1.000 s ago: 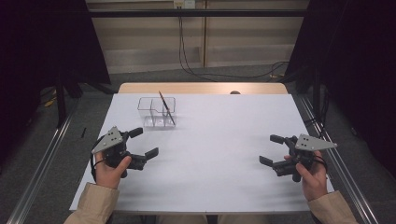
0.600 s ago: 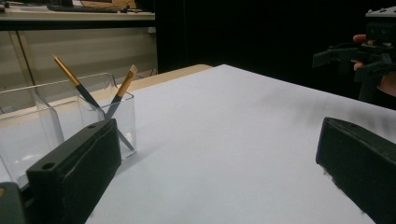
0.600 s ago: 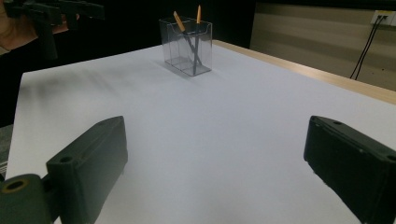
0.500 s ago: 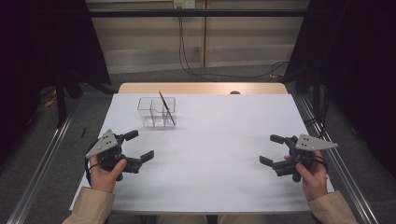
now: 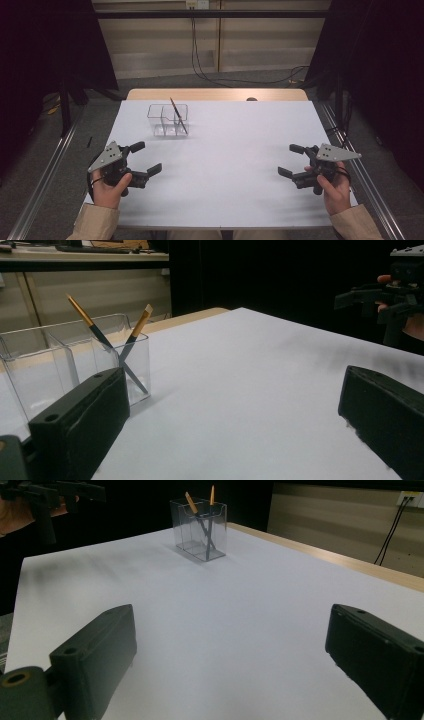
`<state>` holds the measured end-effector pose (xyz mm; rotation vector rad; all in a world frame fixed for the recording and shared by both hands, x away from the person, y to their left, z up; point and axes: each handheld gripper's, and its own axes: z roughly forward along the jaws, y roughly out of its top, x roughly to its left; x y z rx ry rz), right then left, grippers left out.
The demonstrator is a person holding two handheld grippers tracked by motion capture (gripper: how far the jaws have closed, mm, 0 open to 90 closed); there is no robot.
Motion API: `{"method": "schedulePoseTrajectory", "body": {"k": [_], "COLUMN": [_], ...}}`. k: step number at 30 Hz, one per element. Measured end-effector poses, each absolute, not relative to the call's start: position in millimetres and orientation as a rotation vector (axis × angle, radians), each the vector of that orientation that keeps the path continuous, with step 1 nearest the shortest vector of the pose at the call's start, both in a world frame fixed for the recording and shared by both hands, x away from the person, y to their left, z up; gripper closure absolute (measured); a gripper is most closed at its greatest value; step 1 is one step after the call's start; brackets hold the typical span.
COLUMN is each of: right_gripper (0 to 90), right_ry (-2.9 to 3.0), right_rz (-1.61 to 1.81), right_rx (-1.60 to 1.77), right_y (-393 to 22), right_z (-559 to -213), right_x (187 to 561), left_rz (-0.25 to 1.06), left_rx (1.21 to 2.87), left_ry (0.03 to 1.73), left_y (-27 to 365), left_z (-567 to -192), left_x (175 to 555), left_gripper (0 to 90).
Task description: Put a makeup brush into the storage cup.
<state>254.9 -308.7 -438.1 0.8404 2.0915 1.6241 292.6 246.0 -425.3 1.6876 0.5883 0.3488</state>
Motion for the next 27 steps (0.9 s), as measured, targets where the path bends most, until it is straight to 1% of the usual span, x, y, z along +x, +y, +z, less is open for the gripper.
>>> {"method": "schedulePoseTrajectory", "body": {"k": [27], "right_gripper": [5.6], "right_ry": [2.092], "right_rz": [1.621], "right_rx": [0.836], "right_y": [-308.3], "right_z": [-438.0], "right_x": [258.1], "left_rz": [0.343], "left_rx": [1.693], "left_ry": [0.597], "left_y": [256.3], "left_z": [-429.5], "left_x": [284.5], "left_gripper": [0.0]}}
